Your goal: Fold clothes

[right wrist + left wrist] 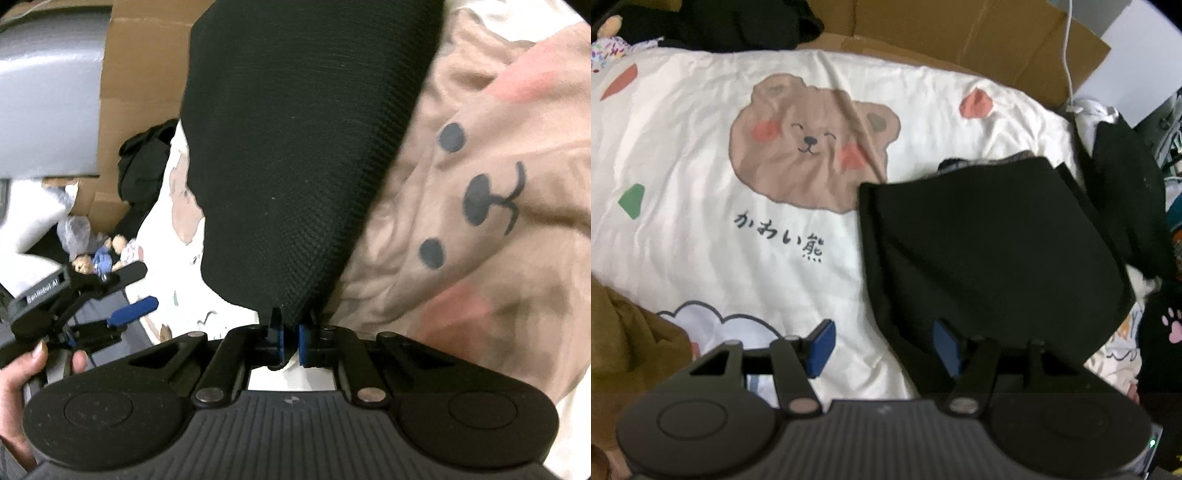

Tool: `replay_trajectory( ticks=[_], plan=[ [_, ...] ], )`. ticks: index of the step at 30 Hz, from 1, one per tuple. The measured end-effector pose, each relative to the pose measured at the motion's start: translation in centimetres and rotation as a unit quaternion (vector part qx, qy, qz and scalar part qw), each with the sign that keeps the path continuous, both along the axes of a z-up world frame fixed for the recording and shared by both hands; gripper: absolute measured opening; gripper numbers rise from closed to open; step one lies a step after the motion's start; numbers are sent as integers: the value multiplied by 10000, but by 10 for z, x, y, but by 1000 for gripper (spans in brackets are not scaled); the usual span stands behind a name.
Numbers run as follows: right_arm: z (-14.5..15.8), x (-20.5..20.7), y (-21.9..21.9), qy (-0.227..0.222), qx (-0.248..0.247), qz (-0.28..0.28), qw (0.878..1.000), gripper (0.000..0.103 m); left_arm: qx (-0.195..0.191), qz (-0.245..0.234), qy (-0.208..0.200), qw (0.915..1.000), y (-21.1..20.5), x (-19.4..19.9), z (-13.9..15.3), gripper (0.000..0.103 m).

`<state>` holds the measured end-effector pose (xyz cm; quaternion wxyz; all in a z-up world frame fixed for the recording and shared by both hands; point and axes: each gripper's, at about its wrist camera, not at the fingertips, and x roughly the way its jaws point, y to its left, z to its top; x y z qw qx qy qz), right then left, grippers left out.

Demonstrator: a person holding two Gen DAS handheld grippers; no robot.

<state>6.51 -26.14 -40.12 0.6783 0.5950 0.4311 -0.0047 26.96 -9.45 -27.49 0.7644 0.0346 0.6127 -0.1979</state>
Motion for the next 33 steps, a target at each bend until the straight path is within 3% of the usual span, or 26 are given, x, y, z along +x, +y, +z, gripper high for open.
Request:
replay_trajectory(
  ticks=[12,33],
  plan=[
    [6,-14,5,222,-85,367,9990,7,-3,116,-149,9998,12,-4,30,62],
    [14,-47,0,442,-266,1028,9934,5,-50,168,-55,9998,16,-13,36,63]
  ],
)
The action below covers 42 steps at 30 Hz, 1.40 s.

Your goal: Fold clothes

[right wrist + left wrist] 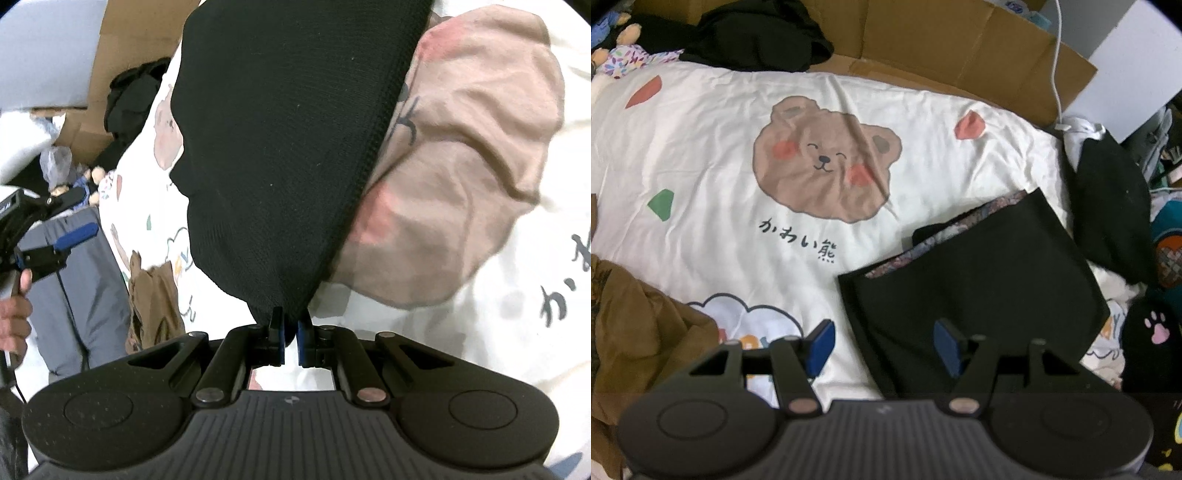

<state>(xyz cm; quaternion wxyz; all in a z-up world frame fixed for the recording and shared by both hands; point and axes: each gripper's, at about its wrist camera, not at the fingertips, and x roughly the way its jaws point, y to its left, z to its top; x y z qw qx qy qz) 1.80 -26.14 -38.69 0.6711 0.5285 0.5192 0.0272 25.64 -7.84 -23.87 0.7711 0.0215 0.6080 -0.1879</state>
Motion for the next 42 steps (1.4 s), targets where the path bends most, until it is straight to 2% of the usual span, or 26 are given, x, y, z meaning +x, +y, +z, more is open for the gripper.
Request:
replay_trajectory(
  ticks=[15,21,27,31,34,35,42],
  plan=[
    [12,-2,-2,-231,-65,195,9995,4,-23,-18,-22,10000,-3,-9,7,63],
    [11,-2,1,-143,-86,335,9993,4,-17,4,-12,10000,1,-11,7,63],
    [8,-10,-7,-159,111,89,9998,6,13,43,3,10000,6,-9,5,64],
    [12,-14,-12,-213,-92,-7,9997,13,11,62,25,10000,6,-8,0,64],
    [18,-17,-23,-243,-302,-295,9988,36,3,62,44,10000,4,-8,-4,66],
    [20,-18,-26,-266,-348,-371,9983,40,2,57,51,10000,3,-8,-6,66],
    [31,-14,-60,-393,-812,-847,9923,42,-70,-90,52,9999,-5,-8,-13,66]
  ],
)
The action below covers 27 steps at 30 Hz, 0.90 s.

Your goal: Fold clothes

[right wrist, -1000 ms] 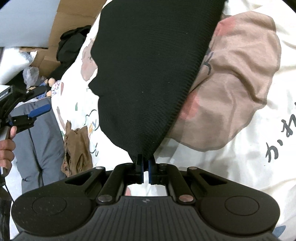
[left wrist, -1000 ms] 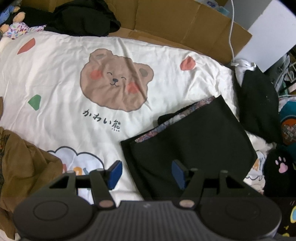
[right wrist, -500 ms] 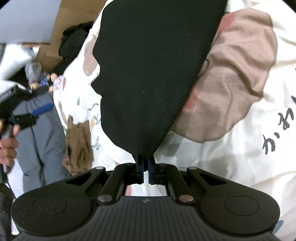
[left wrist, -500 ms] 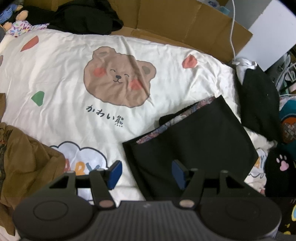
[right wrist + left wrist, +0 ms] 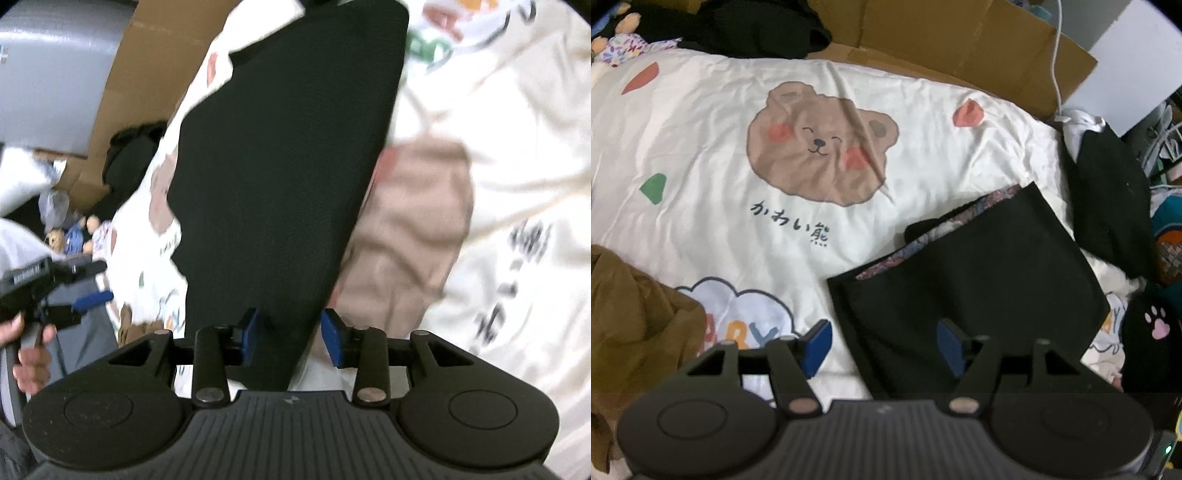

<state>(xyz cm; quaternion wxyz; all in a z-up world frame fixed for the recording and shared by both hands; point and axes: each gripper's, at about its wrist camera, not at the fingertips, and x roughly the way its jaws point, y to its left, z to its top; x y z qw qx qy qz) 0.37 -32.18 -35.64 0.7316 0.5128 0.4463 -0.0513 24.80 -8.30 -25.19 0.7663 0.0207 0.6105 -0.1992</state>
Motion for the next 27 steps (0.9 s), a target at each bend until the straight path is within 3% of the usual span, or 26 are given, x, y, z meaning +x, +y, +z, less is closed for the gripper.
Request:
replay_trajectory(
  ticks=[7,9,10,18,27],
  plan=[
    [4,7,-32,-65,-271,-379,9989,42,58,-134,-22,9999,-14,11,-2,69],
    [3,9,-38,-84,-299,-529,9981,47,46,-164,-34,9998,-18,13,-3,70],
    [3,9,-41,-95,-312,-620,9975,51,16,-230,-58,9997,-24,16,-4,70],
    [-2,7,-60,-164,-400,-1138,9926,51,-343,-795,-164,9961,-65,26,-9,76],
    [-9,13,-76,-185,-536,-1229,9908,51,-601,-1260,-161,9901,-104,39,-24,83]
  ],
)
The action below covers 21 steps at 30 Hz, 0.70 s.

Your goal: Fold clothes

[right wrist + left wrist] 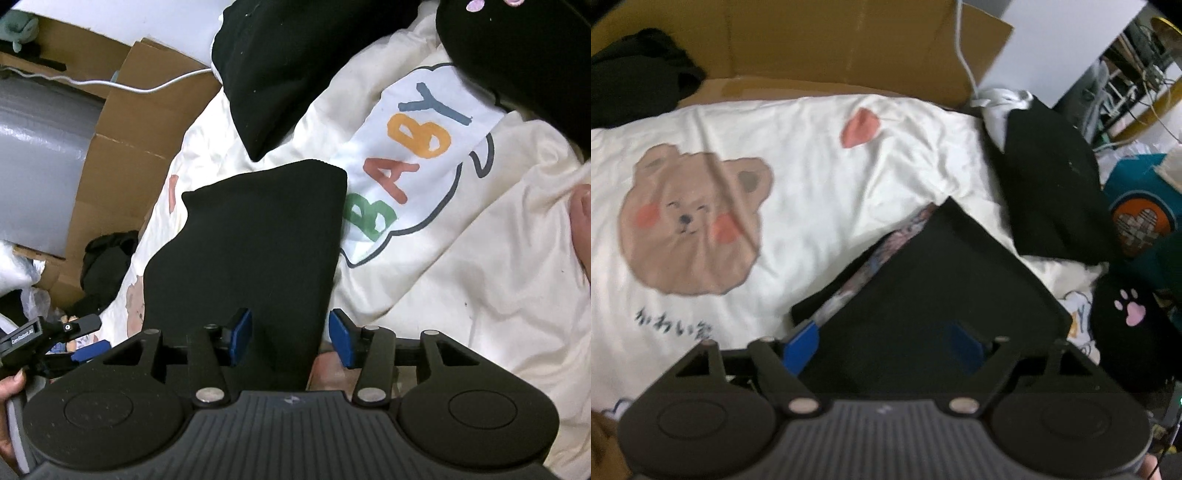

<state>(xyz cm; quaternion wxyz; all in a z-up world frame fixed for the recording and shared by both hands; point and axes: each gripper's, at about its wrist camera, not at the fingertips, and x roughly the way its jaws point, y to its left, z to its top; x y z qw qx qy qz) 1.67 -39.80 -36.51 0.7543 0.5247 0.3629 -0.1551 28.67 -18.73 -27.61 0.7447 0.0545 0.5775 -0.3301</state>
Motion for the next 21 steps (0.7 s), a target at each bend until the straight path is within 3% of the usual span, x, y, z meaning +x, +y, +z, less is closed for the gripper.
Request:
replay_trajectory(
  ticks=[10,13,21],
  plan=[
    [-9,6,-5,-77,55,-122,9999,51,97,-485,-51,9988,-33,10,-15,83],
    [-5,9,-2,-41,-319,-27,9995,51,121,-699,-62,9975,-45,10,-15,83],
    [-11,14,2,-131,-435,52,9990,51,298,-1136,-127,9930,-63,13,-15,83]
  ],
)
